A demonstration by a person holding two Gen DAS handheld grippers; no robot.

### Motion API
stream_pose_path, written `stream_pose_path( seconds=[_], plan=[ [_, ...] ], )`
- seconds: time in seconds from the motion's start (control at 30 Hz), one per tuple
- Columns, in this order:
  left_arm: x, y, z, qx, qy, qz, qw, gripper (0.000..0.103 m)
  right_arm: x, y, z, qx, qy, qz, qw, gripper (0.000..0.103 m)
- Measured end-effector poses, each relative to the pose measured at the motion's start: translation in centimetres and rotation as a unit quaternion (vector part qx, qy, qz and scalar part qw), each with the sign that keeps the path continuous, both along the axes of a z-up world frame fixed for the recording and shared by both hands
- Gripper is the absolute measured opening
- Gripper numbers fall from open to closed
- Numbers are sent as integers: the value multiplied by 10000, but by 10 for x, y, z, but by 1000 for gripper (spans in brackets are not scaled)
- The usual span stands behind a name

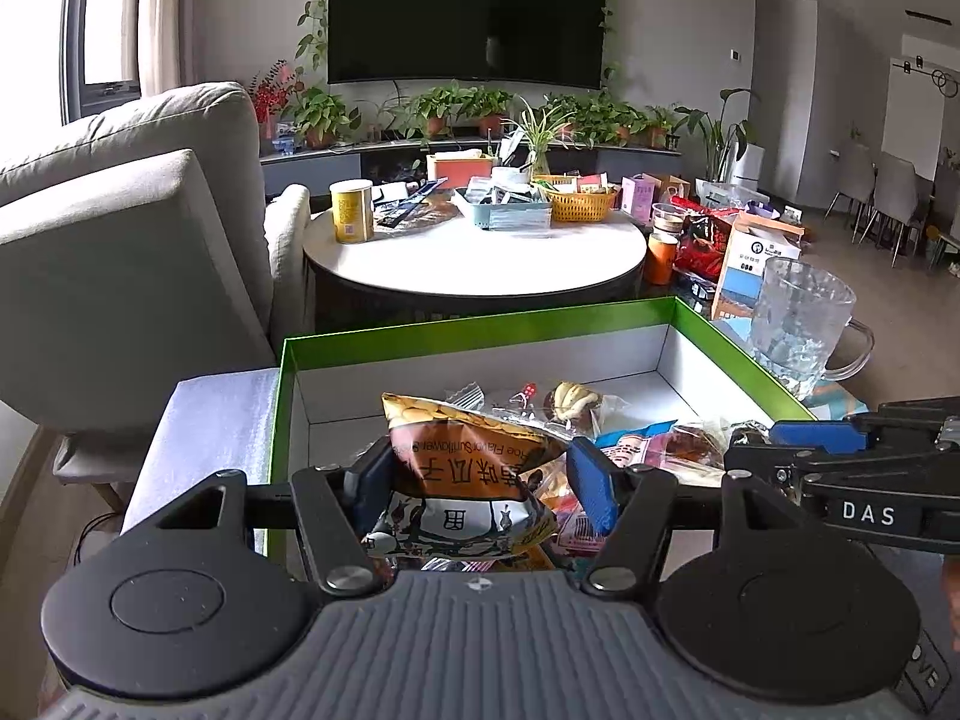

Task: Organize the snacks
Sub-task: 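Open both grippers to drop the packets into the green box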

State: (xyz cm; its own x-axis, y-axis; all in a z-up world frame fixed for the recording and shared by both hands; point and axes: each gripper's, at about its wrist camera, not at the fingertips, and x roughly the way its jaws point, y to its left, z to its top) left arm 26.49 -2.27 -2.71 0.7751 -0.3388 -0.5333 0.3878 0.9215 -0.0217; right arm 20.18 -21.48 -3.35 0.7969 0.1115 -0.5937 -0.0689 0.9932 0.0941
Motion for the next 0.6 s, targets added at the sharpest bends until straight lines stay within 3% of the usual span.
stream_pose_path(
  seconds=[0.2,0.47,0.6],
  plan=[
    [-2,-2,3,96,-11,19,10000,61,-1,-2,3,3,-28,-112,9999,39],
    [-12,4,17,20,-270,80,9996,62,-17,-10,21,138,-236,-195,9994,53],
    [-18,4,23,34,-370,71,9993,62,-31,-13,26,92,-236,-143,9996,53]
  ],
)
